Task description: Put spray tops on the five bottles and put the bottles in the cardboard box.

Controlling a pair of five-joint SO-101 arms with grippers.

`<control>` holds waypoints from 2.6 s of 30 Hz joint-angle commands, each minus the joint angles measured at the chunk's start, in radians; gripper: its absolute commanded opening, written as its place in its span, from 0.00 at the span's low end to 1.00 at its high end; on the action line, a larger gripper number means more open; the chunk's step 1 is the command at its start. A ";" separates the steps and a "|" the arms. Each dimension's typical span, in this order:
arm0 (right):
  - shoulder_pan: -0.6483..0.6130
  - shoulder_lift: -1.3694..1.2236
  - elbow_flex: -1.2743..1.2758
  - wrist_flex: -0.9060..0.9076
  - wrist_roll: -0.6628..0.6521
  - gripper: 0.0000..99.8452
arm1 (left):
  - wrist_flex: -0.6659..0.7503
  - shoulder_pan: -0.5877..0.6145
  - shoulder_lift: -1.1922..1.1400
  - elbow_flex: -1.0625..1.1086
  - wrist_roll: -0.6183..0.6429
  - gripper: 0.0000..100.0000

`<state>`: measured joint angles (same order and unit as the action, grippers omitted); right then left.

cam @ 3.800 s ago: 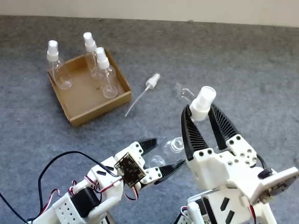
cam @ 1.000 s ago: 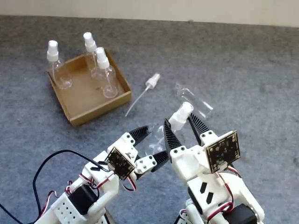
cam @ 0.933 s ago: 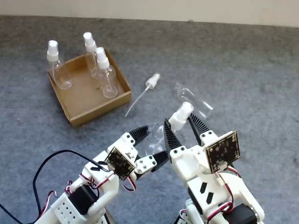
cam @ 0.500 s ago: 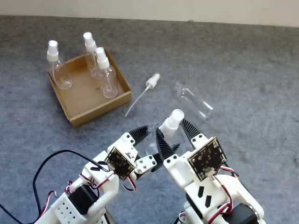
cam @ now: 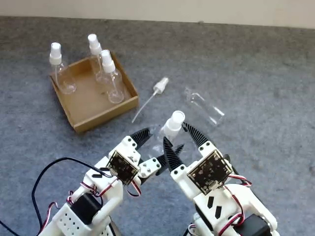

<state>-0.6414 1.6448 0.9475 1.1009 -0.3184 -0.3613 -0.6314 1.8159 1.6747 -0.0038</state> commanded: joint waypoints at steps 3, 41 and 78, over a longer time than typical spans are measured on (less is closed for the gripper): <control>-0.010 0.002 -0.013 0.008 -0.014 0.16 | 0.060 0.050 0.015 0.018 -0.008 0.13; -0.137 0.002 0.444 -0.338 -0.012 0.02 | 0.245 0.226 0.013 0.019 -0.003 0.13; 0.044 0.004 0.591 -0.338 -0.014 0.03 | 0.244 0.266 0.013 0.018 -0.009 0.13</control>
<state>-0.6107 1.6387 1.5305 0.7864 -0.3230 -0.1419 -0.4780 1.8159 1.6747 -0.0054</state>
